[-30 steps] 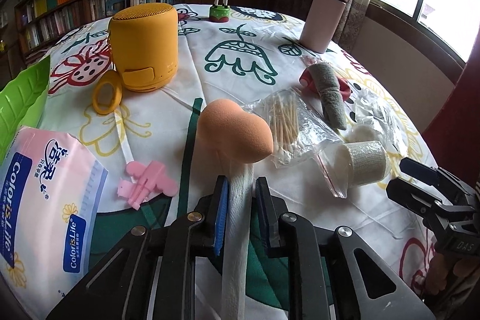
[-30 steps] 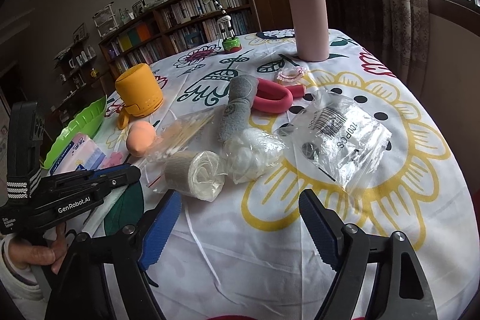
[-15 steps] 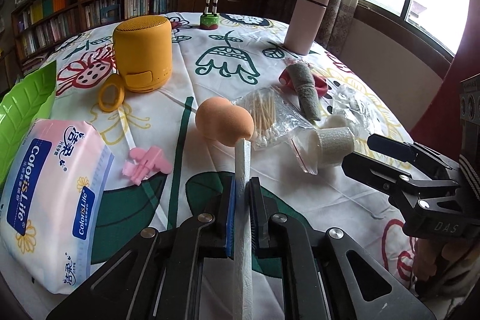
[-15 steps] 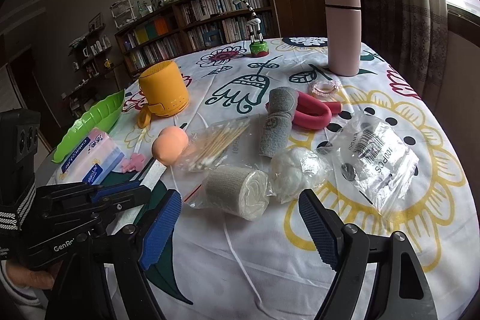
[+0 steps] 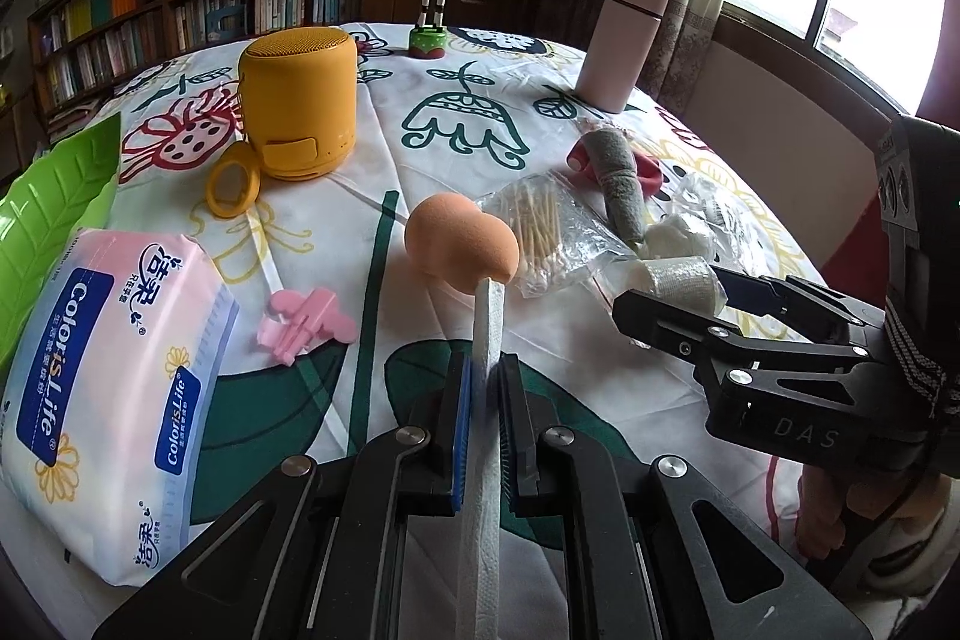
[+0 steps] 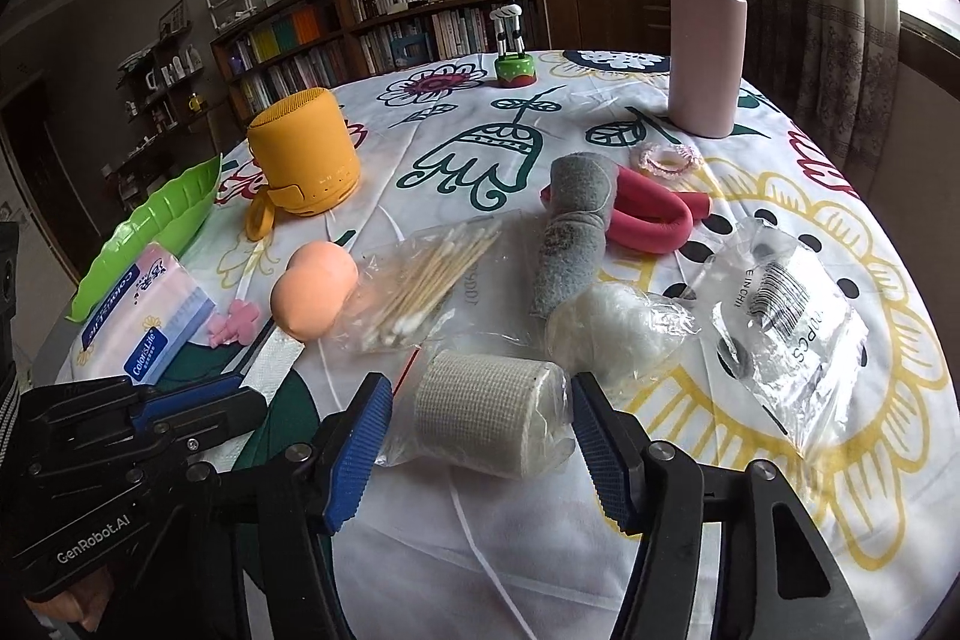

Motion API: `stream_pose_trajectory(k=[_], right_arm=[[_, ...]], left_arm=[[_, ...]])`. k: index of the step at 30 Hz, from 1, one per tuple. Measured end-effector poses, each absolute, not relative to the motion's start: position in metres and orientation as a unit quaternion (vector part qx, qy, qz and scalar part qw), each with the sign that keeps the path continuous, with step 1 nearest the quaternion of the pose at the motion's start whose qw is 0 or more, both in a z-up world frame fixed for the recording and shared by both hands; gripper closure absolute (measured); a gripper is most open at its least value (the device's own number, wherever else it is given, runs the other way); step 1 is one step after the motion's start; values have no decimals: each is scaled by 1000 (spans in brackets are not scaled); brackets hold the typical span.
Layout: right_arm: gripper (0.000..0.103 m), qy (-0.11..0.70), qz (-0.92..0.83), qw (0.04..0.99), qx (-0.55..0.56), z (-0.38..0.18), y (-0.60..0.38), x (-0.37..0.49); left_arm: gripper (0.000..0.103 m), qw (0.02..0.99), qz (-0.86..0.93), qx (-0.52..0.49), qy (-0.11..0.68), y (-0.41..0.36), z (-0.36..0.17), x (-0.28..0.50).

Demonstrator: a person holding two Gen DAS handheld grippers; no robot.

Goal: Organize soft objects
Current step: 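Grasp the beige bandage roll with the right tool while the left tool holds the strip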

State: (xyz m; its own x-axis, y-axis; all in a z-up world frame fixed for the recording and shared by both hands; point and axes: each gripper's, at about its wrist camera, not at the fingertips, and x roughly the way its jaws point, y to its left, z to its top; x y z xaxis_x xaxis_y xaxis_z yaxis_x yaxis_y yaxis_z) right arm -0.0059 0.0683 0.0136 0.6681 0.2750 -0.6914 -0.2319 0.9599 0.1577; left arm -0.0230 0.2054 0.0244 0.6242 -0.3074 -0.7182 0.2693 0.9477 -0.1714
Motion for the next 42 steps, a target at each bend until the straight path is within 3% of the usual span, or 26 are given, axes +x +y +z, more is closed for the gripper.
stream_pose_trajectory(k=[5, 10, 14, 16, 18, 21, 42], right_arm=[[51, 382, 136, 913, 40, 14, 62, -10], [52, 379, 141, 913, 55, 15, 55, -18], [52, 368, 146, 916, 63, 21, 52, -23], [52, 362, 147, 918, 66, 24, 50, -26], [52, 357, 148, 920, 68, 27, 50, -28], [52, 350, 149, 922, 72, 31, 49, -30], [52, 326, 140, 932, 79, 48, 52, -34]], left_arm=[[88, 891, -162, -26, 424, 205, 14, -19], [65, 890, -160, -21, 426, 205, 13, -22], [65, 893, -152, -3, 423, 205, 12, -28], [70, 894, -148, 6, 422, 204, 11, -30], [84, 895, -147, 12, 422, 202, 11, -32], [94, 894, -156, 11, 420, 200, 12, -35], [95, 921, -166, -30, 350, 220, 58, -49]])
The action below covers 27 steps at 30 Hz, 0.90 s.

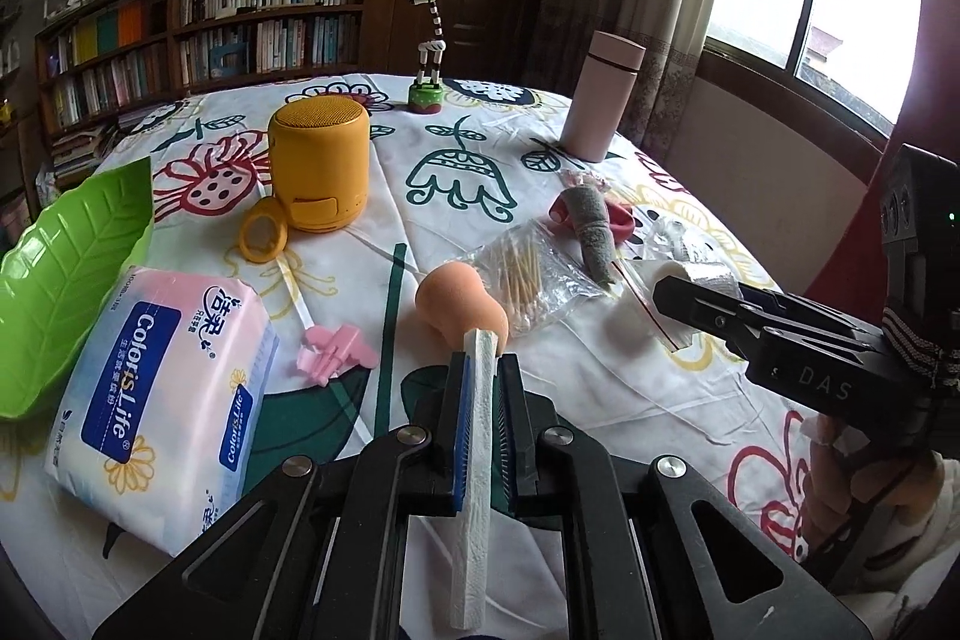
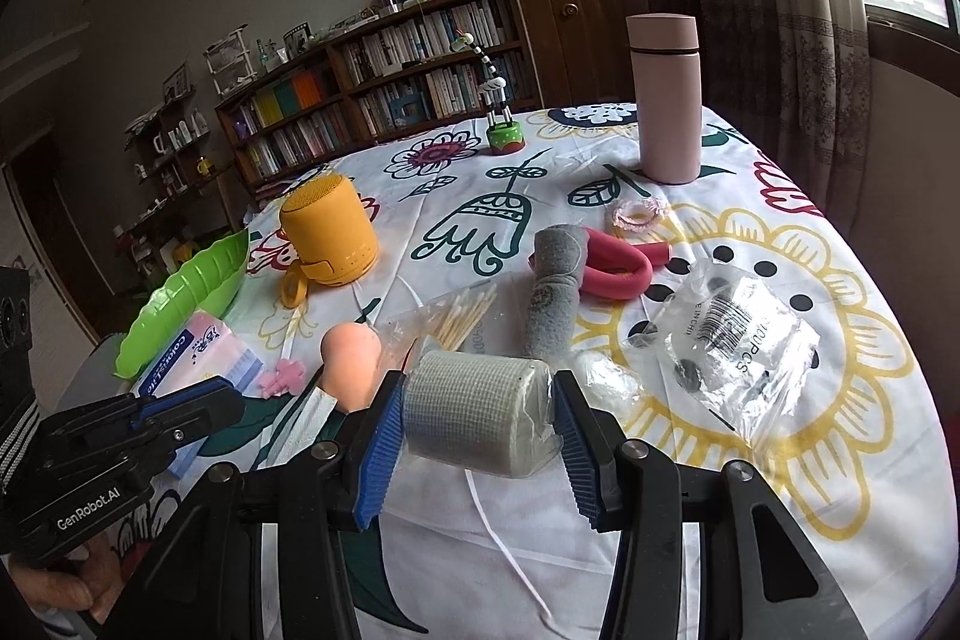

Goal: Organize soft objects
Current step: 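Grasp the beige bandage roll with the right tool while the left tool holds the strip, then carry the strip and bandage roll to the green leaf plate and release both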

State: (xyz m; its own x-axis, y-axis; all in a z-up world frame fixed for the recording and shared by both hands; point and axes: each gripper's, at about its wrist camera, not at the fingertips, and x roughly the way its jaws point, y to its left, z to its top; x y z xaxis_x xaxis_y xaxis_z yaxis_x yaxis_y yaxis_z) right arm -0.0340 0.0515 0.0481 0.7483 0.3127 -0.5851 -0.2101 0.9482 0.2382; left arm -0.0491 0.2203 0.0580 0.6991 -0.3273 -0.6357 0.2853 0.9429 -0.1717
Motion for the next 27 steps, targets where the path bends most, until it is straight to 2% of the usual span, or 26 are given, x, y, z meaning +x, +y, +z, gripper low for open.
stream_pose_trajectory(k=[4, 8, 9, 11, 12, 13, 16, 18, 19, 21, 23, 27], right_arm=[[52, 328, 141, 931, 77, 48, 54, -34], [52, 330, 141, 930, 78, 46, 55, -34], [52, 331, 141, 930, 78, 45, 55, -34], [52, 334, 141, 929, 80, 43, 55, -34], [52, 336, 141, 928, 81, 42, 55, -34], [52, 337, 142, 927, 83, 41, 54, -33], [52, 339, 141, 926, 86, 40, 53, -34], [52, 338, 141, 926, 88, 40, 52, -34], [52, 338, 141, 926, 88, 40, 51, -34], [52, 338, 141, 926, 89, 39, 51, -34], [52, 338, 139, 927, 89, 39, 50, -33], [52, 336, 136, 928, 90, 41, 48, -31]], left_arm=[[95, 925, -158, -35, 343, 229, 65, -48], [92, 914, -170, -36, 367, 229, 57, -46], [86, 909, -174, -38, 377, 229, 53, -46], [69, 900, -179, -45, 394, 228, 45, -47], [57, 898, -178, -48, 399, 227, 41, -47], [51, 897, -176, -48, 403, 226, 38, -48], [51, 894, -171, -39, 412, 223, 29, -47], [56, 891, -171, -29, 420, 219, 22, -46], [73, 889, -171, -24, 423, 217, 19, -46], [92, 885, -173, -15, 432, 213, 12, -44], [96, 888, -167, -11, 429, 212, 11, -45], [96, 906, -162, -10, 390, 216, 30, -47]])
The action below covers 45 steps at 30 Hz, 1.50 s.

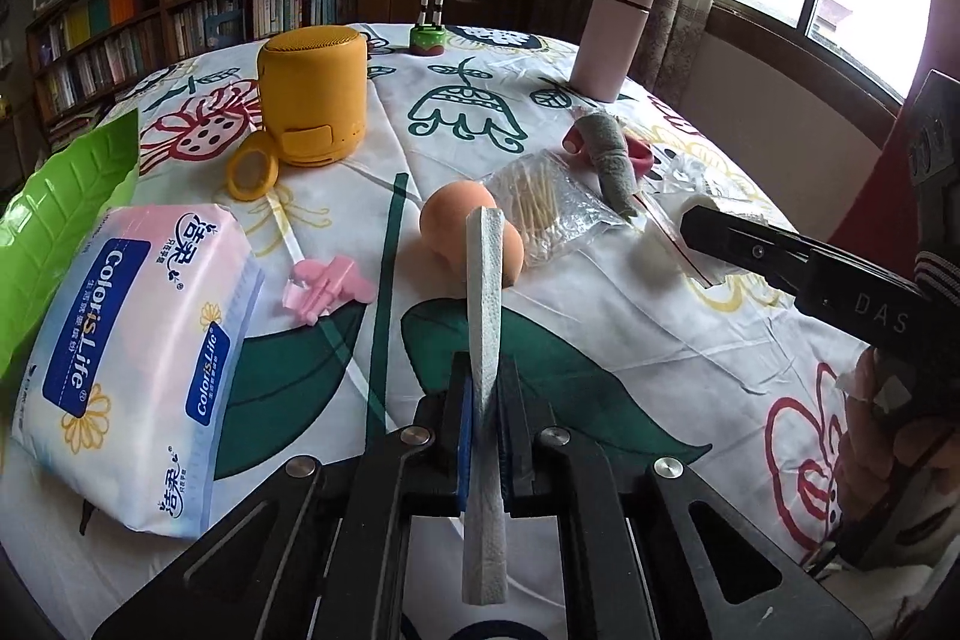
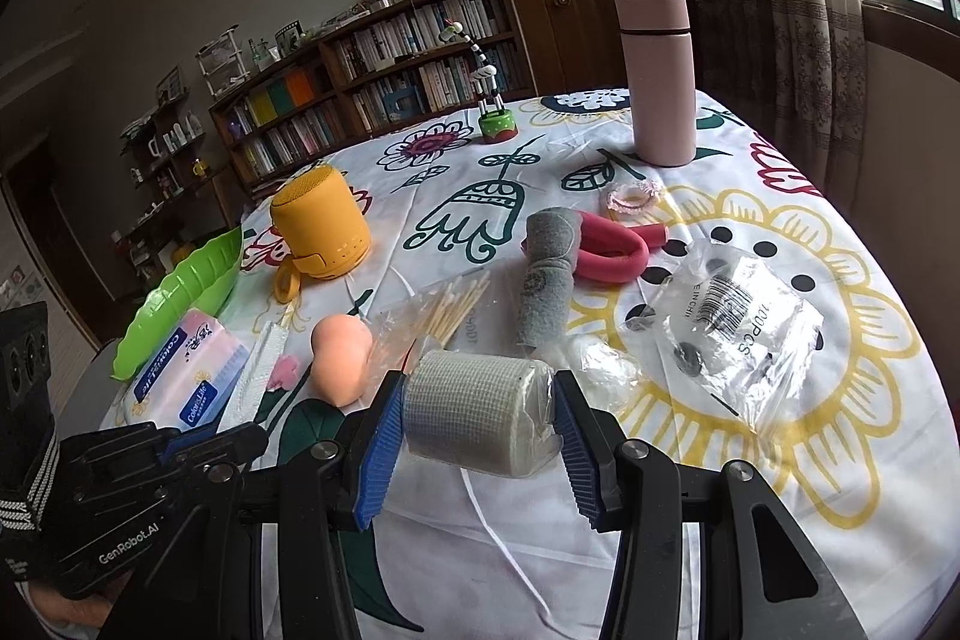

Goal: Organize soft objects
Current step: 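Carry the strip and bandage roll to the green leaf plate and release both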

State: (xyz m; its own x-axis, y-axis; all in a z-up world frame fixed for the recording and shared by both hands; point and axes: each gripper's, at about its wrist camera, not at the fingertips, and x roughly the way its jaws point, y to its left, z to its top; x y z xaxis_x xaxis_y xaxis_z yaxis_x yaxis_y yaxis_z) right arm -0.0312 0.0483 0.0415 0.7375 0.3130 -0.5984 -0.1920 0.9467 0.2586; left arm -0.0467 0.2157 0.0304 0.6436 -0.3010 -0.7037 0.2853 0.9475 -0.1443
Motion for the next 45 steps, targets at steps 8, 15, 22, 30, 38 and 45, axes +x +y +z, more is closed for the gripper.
stream_pose_trajectory(k=[8, 15, 22, 30, 38, 45], right_arm=[[52, 325, 134, 933, 81, 51, 54, -25], [52, 333, 144, 928, 86, 54, 63, -15], [52, 338, 125, 928, 95, 59, 62, 7], [52, 331, 115, 931, 102, 74, 73, 44], [52, 317, 137, 934, 95, 92, 109, 72], [52, 313, 170, 932, 74, 97, 152, 89]], left_arm=[[96, 935, -128, -31, 331, 248, 73, -38], [96, 948, -82, -50, 303, 289, 90, -33], [96, 953, -58, -67, 291, 319, 92, -33], [96, 955, -48, -80, 281, 343, 93, -35], [96, 957, -15, -104, 272, 381, 90, -31], [96, 955, 14, -117, 272, 410, 83, -26]])
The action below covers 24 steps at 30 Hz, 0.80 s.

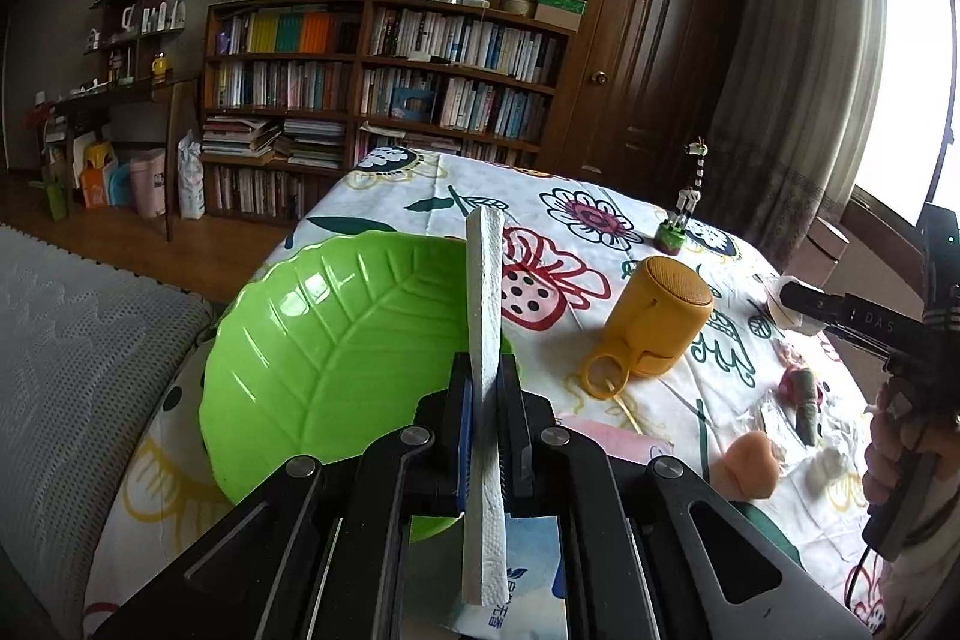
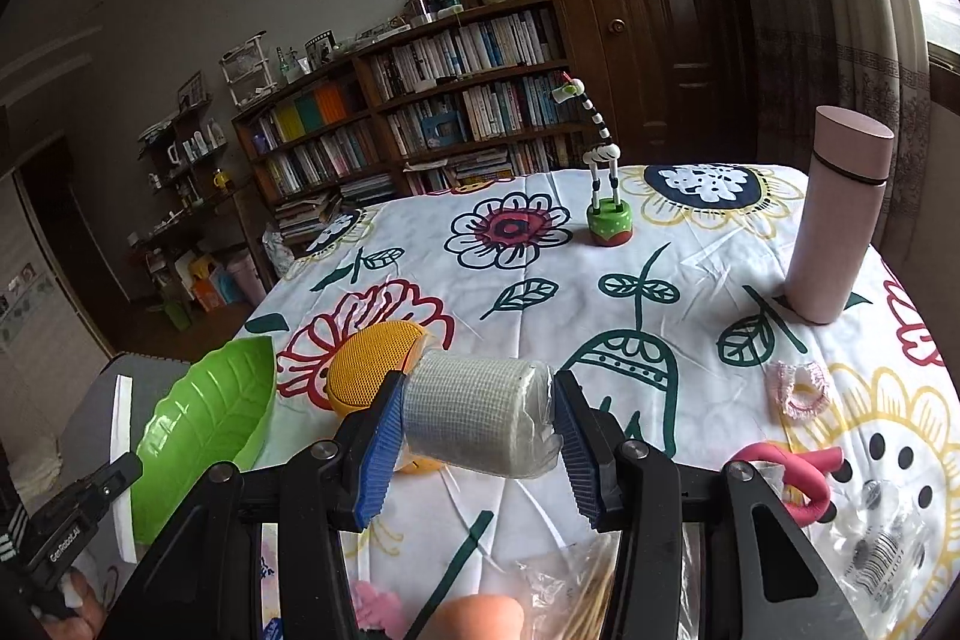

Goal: Organize soft objects
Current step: 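Carry the strip and bandage roll to the green leaf plate and release both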

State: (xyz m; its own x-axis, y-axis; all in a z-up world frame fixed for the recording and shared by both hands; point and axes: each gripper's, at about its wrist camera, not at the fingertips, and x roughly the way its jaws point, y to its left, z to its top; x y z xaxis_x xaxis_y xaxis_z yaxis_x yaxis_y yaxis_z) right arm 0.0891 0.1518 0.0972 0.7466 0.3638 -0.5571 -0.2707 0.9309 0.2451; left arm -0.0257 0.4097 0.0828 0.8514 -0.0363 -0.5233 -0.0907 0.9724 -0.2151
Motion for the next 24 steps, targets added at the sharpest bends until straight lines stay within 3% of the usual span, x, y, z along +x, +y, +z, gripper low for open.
stream_pose_trajectory(k=[12, 16, 20, 24], right_arm=[[52, 294, 219, 928, 63, 114, 203, 99], [52, 286, 241, 926, 58, 118, 220, 93], [52, 283, 270, 919, 54, 119, 239, 86], [52, 288, 302, 908, 45, 115, 259, 78]], left_arm=[[93, 947, 42, -136, 288, 435, 64, -14], [65, 941, 56, -154, 296, 444, 57, -11], [63, 943, 66, -158, 287, 450, 60, -14], [52, 945, 79, -156, 276, 454, 65, -18]])
